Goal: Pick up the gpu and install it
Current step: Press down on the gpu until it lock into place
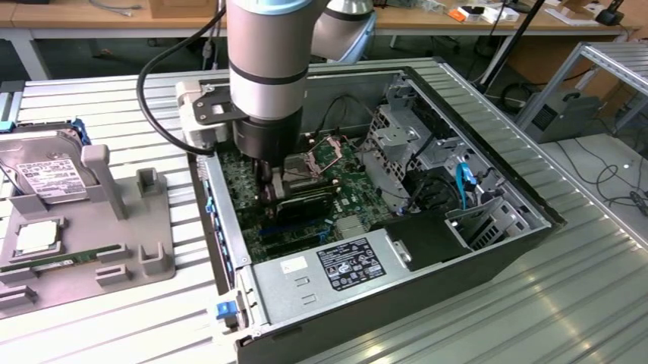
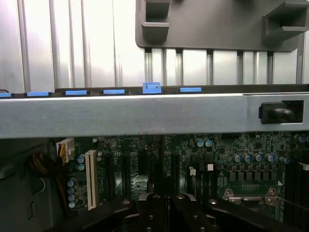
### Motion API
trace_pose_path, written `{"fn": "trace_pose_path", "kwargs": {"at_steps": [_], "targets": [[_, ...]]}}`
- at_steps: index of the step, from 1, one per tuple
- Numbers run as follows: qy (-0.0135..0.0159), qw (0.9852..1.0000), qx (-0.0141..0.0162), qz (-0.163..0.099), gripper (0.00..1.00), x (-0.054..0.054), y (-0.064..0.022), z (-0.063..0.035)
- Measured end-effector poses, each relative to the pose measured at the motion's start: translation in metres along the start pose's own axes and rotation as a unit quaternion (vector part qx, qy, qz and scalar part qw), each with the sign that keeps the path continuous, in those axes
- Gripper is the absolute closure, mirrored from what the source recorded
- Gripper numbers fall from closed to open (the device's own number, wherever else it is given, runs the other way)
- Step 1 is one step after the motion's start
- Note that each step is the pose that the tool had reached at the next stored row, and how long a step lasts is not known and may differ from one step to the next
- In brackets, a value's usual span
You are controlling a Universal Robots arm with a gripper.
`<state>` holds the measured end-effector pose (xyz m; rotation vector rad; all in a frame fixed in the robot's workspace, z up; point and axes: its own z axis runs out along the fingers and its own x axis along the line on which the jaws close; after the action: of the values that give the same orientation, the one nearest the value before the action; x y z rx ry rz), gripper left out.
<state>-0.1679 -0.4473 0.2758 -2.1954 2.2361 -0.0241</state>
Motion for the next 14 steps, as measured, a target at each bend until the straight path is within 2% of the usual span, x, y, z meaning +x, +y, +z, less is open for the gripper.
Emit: {"fn": "trace_pose_path", "kwargs": {"at_steps": [7, 14], "targets": [[-0.0002, 1.0, 0.0, 0.0, 0.89, 0.0072, 0.0009, 0.0013], [-0.0002, 1.0, -0.0001, -0.001, 0.89, 0.0081, 0.0008, 0.0067]]}}
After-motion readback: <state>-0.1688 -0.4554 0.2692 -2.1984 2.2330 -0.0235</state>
